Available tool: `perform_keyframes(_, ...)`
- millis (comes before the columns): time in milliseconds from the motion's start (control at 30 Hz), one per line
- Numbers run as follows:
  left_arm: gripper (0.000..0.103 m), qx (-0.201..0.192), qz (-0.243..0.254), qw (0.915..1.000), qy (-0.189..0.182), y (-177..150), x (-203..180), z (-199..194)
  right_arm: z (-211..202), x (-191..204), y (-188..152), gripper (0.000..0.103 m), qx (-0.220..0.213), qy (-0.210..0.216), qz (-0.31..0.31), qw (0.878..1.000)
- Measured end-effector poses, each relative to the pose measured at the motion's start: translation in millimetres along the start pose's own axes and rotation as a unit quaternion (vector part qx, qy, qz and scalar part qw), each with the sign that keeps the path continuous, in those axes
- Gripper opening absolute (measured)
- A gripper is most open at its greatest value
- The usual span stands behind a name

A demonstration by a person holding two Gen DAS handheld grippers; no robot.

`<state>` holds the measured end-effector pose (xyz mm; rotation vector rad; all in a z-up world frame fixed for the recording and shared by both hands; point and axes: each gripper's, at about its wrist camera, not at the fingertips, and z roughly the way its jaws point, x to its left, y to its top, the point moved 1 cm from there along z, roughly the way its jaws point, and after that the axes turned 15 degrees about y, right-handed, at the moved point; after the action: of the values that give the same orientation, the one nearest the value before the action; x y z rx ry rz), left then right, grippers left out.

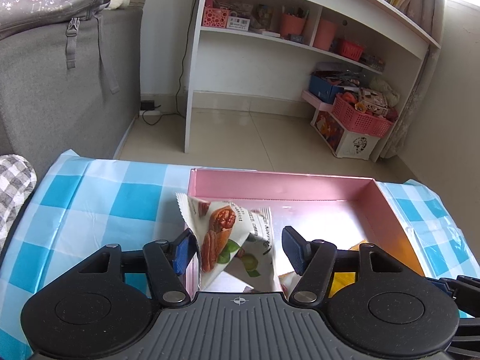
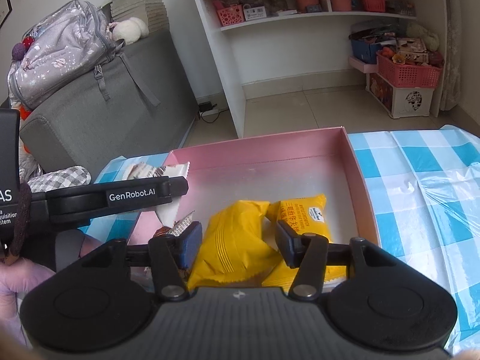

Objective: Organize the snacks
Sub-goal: 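Carry both bags into the pink tray and open both tools, then lift both tools out of the tray back over the snacks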

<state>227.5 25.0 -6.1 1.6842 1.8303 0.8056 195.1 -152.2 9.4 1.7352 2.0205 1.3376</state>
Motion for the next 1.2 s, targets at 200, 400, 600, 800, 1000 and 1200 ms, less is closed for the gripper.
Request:
perform_keyframes(200, 0.080, -0.005, 0.006, 1.0000, 0.001, -0.6, 1.1, -9.3, -2.0, -0.7, 0.7, 0.063, 0.005, -0.010, -0.010, 1.000)
perform_keyframes(400, 0.084, -0.007, 0.018, 0.9998, 0.002, -4.0, 2.1, -24.6, -11.4, 2.3, 2.0, 0.070, 0.002, -0.010, -0.020, 1.000)
perform_keyframes(600, 0.084, -0.005, 0.020, 0.9998, 0.007, -12.9, 6.6, -43.7, -21.5, 6.2, -0.1, 0.074, 0.005, -0.010, -0.037, 0.999)
perform_keyframes(800, 0.084, -0.001, 0.024, 0.9996, 0.018, -25.9, 14.3, -63.2, -34.1, 7.8, -2.3, 0.079, 0.005, -0.010, -0.053, 0.999)
perform_keyframes(1000, 0.084, 0.008, 0.038, 0.9986, 0.035, -38.0, 15.4, -82.0, -46.2, 9.4, -7.9, 0.084, 0.020, -0.013, -0.061, 0.998)
perform_keyframes(1200, 0.086, 0.019, 0.042, 0.9984, 0.033, -54.0, 17.2, -104.0, -59.9, 9.2, -15.2, 0.091, 0.031, -0.023, -0.064, 0.997)
